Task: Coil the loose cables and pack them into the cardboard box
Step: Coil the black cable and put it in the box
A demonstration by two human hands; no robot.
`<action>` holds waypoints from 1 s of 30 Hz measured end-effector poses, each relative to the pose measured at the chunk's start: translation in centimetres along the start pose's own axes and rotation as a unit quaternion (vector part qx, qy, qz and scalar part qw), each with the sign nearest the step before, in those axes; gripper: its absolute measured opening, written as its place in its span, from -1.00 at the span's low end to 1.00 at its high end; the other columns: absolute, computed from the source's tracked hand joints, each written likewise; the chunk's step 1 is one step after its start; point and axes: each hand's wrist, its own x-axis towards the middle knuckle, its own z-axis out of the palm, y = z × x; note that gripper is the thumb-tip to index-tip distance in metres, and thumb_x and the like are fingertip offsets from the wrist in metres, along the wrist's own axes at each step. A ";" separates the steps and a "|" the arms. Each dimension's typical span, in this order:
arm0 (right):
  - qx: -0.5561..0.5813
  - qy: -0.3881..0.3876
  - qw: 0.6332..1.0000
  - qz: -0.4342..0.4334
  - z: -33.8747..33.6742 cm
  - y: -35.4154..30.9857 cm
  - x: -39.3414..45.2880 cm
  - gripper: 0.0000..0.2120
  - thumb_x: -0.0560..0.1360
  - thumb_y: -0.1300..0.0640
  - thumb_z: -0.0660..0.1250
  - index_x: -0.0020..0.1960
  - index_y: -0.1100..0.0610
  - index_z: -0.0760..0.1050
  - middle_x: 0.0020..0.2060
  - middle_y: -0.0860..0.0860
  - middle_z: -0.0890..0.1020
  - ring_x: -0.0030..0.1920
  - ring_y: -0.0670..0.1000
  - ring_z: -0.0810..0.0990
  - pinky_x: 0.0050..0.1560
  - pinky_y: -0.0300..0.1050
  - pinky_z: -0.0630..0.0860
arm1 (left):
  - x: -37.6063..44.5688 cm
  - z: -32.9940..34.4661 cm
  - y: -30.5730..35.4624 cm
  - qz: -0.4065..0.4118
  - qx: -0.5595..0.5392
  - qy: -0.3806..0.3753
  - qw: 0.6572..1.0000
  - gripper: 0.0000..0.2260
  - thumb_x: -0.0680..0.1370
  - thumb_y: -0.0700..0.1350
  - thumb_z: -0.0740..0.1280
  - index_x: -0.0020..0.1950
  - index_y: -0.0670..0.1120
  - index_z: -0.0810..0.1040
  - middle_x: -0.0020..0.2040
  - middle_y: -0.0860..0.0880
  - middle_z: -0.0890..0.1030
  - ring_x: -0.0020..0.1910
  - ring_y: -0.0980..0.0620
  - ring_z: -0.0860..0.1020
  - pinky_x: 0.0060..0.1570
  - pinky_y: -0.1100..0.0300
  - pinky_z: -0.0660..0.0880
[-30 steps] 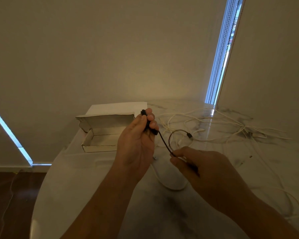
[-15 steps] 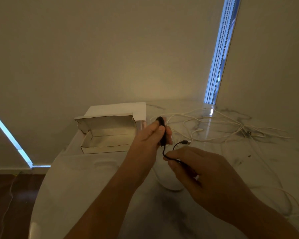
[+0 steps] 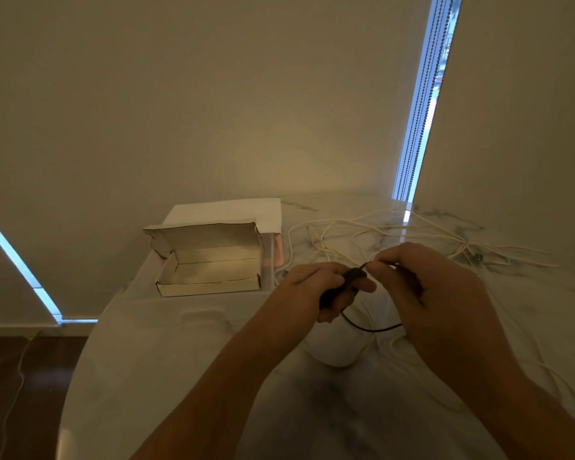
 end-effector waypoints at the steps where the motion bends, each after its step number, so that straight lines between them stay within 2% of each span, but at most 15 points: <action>1: -0.001 0.001 1.000 0.008 0.0 0.1 0.0 -0.79 0.54 -0.12 0.20 -0.04 -0.06 0.56 -0.25 -0.19 0.55 -0.19 -0.19 0.51 -0.29 -0.38 0.35 | 0.0 -0.1 0.0 0.004 -0.015 -0.002 1.000 -0.65 0.64 -0.23 0.06 0.01 -0.21 0.66 -0.41 -0.03 0.36 -0.43 0.06 0.28 -0.40 0.27 0.26; 5: -0.005 0.005 1.000 0.023 -0.1 0.4 0.1 -0.85 0.56 -0.05 0.22 -0.03 -0.05 0.55 -0.21 -0.14 0.57 -0.20 -0.18 0.49 -0.27 -0.30 0.39 | 0.0 -0.4 0.0 -0.017 -0.085 -0.002 0.996 -0.64 0.63 -0.20 0.08 -0.01 -0.22 0.68 -0.37 -0.08 0.30 -0.41 0.06 0.25 -0.38 0.23 0.22; 8: -0.009 0.003 1.000 0.027 0.0 0.7 0.2 -0.86 0.58 -0.02 0.23 0.01 -0.08 0.56 -0.18 -0.13 0.58 -0.20 -0.17 0.50 -0.24 -0.28 0.42 | 0.0 -0.5 0.0 -0.033 -0.122 -0.012 0.992 -0.63 0.66 -0.20 0.04 0.10 -0.33 0.62 -0.37 -0.04 0.32 -0.41 0.11 0.29 -0.39 0.28 0.25; 12: -0.001 -0.014 0.999 0.030 0.3 0.9 0.2 -0.83 0.58 -0.02 0.22 0.08 -0.11 0.58 -0.18 -0.18 0.60 -0.19 -0.22 0.52 -0.22 -0.42 0.39 | 0.0 -0.5 0.1 -0.036 -0.189 -0.028 0.981 -0.60 0.68 -0.08 0.07 0.16 -0.33 0.59 -0.36 0.00 0.31 -0.41 0.14 0.27 -0.38 0.32 0.29; 16: 0.021 -0.016 0.999 0.034 0.9 0.6 0.0 -0.79 0.58 0.05 0.26 0.14 -0.14 0.59 -0.23 -0.34 0.54 -0.12 -0.33 0.52 -0.09 -0.53 0.37 | 0.1 -0.5 0.2 -0.025 -0.261 -0.033 0.964 -0.65 0.67 -0.11 0.12 0.17 -0.30 0.60 -0.34 0.00 0.31 -0.41 0.14 0.26 -0.33 0.27 0.23; 20: 0.032 -0.019 0.999 0.036 1.3 0.3 -0.2 -0.67 0.57 0.08 0.27 0.23 -0.31 0.40 -0.31 -0.33 0.51 -0.10 -0.36 0.51 -0.08 -0.55 0.36 | 0.2 -0.6 0.4 -0.017 -0.333 -0.011 0.943 -0.65 0.66 -0.10 0.10 0.22 -0.28 0.57 -0.33 0.02 0.34 -0.41 0.15 0.27 -0.27 0.23 0.24; 22: 0.037 -0.036 0.998 0.046 1.5 0.3 -0.4 -0.65 0.58 0.09 0.26 0.26 -0.28 0.40 -0.32 -0.28 0.52 -0.12 -0.36 0.50 -0.12 -0.55 0.35 | 0.2 -0.9 0.6 -0.008 -0.373 0.007 0.928 -0.65 0.67 -0.10 0.08 0.22 -0.27 0.56 -0.32 0.03 0.35 -0.40 0.15 0.28 -0.27 0.25 0.28; 24: 0.038 -0.062 0.996 0.053 1.8 0.3 -0.6 -0.66 0.59 0.10 0.24 0.31 -0.20 0.44 -0.28 -0.20 0.55 -0.09 -0.29 0.49 -0.14 -0.50 0.37 | 0.3 -1.1 0.8 0.001 -0.404 0.024 0.915 -0.65 0.67 -0.11 0.08 0.24 -0.27 0.55 -0.30 0.02 0.35 -0.39 0.14 0.28 -0.24 0.24 0.31; 26: 0.040 -0.091 0.994 0.045 2.0 -0.1 -0.9 -0.62 0.60 0.11 0.21 0.36 -0.23 0.37 -0.24 -0.16 0.55 -0.10 -0.21 0.50 -0.14 -0.43 0.41 | 0.3 -1.2 0.8 0.006 -0.424 0.044 0.905 -0.65 0.66 -0.12 0.09 0.28 -0.29 0.51 -0.28 0.01 0.37 -0.37 0.14 0.29 -0.19 0.21 0.30; 30: 0.031 -0.128 0.991 0.031 2.3 -0.7 -1.5 -0.59 0.61 0.08 0.20 0.43 -0.14 0.36 -0.09 -0.05 0.63 -0.13 -0.06 0.56 -0.10 -0.09 0.53 | 0.5 -1.5 1.0 0.008 -0.437 0.089 0.895 -0.63 0.68 -0.13 0.04 0.37 -0.31 0.42 -0.24 0.00 0.41 -0.36 0.14 0.33 -0.13 0.21 0.34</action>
